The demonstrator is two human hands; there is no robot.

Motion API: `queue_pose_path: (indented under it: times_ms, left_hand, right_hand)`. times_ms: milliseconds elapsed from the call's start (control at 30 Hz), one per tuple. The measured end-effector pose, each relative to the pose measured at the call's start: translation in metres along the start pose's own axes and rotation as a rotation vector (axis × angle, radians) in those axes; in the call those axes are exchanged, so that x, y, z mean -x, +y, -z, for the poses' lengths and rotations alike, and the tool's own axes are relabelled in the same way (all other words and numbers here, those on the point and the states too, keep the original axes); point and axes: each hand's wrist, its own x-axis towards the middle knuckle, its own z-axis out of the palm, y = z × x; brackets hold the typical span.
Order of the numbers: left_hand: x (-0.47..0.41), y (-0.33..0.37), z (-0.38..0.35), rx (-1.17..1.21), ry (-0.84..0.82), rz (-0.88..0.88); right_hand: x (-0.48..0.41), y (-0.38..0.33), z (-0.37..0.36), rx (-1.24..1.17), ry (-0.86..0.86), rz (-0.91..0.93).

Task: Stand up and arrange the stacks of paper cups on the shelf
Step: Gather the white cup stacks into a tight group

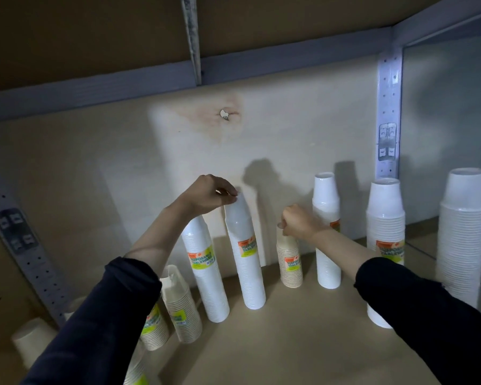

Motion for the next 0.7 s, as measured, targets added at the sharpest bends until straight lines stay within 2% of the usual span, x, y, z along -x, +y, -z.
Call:
queue_pose_path:
  times_ms: [167,433,700]
  left_hand:
    - [-0.001,0.009,-0.012,-0.045,0.073,-0.002]
    - [0.003,0.008,-0.008,-0.07,0.073,-0.015]
    - [0.017,0.025,-0.012,-0.12,0.103,-0.049]
  right_hand:
    - [0.005,-0.006,-0.005,0.018,0.027,-0.005]
    - [0.015,-0.012,-0.005,0.072,0.039,0.0]
    - [0.046,-0.022,0.028,0.1,0.076,-0.063]
